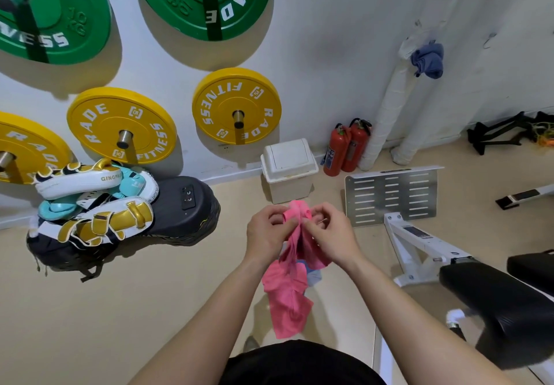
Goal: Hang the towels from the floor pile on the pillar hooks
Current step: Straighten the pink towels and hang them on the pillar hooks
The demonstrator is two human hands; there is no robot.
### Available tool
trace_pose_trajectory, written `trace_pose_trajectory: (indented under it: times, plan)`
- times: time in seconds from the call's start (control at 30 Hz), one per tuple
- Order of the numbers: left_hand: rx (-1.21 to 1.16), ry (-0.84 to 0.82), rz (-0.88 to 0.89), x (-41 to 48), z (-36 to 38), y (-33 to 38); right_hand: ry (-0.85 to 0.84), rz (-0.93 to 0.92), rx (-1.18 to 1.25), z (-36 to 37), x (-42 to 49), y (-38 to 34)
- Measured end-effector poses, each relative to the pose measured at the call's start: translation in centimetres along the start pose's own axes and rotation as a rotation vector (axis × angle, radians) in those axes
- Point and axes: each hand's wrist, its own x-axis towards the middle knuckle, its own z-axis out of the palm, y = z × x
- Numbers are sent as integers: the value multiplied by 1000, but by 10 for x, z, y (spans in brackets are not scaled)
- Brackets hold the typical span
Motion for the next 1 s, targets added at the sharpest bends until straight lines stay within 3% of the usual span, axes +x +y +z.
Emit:
trace_pose_trajectory:
  times: [0.17,0.7,0.8,1.0]
  plan:
    - [-109,-28,-34,-6,3,5,18,-22,43,2,-3,1]
    - [-156,3,-28,-4,3,16,21,-8,43,8,5,-2]
    - [-221,-36,-88,-2,3,18,1,-13,22,4,5,-4]
    - [-144,-219,-22,-1,-2,23,-28,-3,-102,-4,14,-5]
